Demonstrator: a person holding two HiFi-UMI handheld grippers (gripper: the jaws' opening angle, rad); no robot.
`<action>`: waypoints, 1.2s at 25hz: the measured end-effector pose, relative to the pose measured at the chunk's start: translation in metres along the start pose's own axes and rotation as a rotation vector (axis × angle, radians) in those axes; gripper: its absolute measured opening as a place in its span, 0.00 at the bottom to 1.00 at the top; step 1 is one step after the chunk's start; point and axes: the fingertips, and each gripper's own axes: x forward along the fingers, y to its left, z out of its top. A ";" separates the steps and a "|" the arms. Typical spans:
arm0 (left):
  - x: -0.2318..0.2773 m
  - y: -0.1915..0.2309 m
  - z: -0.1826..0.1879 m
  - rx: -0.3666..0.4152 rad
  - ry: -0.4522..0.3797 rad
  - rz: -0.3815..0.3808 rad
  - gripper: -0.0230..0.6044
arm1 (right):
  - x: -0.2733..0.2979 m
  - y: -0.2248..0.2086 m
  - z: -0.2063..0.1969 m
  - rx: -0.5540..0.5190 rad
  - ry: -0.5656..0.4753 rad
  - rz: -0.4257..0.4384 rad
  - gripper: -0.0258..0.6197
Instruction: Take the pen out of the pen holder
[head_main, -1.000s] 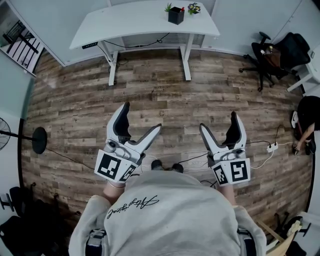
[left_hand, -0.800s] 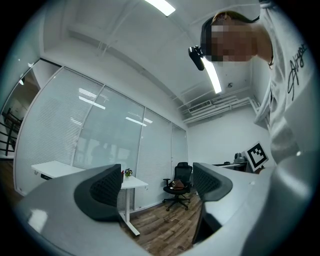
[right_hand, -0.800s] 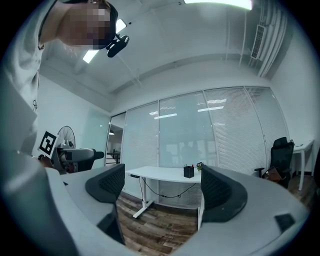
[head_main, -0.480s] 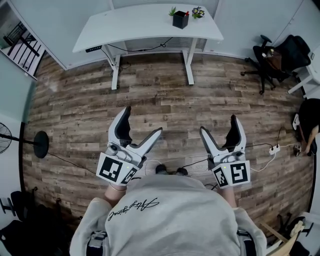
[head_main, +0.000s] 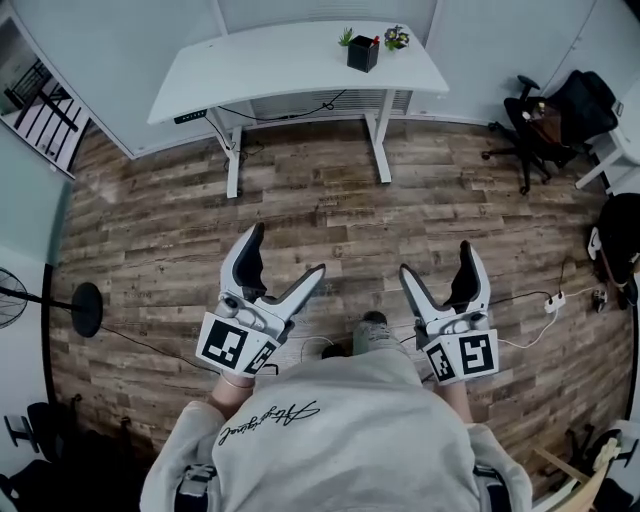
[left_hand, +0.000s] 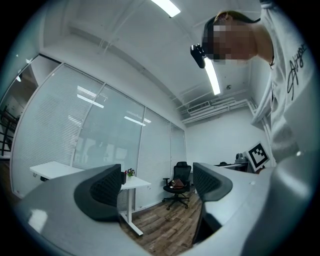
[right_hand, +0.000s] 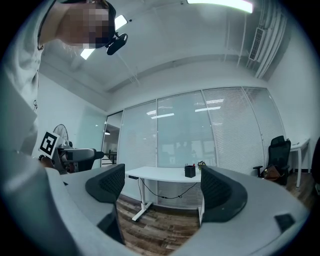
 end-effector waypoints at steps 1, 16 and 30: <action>0.003 0.002 0.000 -0.001 0.000 -0.006 0.73 | 0.002 -0.001 0.000 0.000 0.000 -0.006 0.75; 0.086 0.039 -0.010 0.005 -0.007 -0.045 0.73 | 0.064 -0.059 -0.003 0.004 -0.010 -0.028 0.75; 0.189 0.075 -0.014 0.023 -0.020 0.001 0.73 | 0.157 -0.143 0.005 0.008 -0.025 0.025 0.74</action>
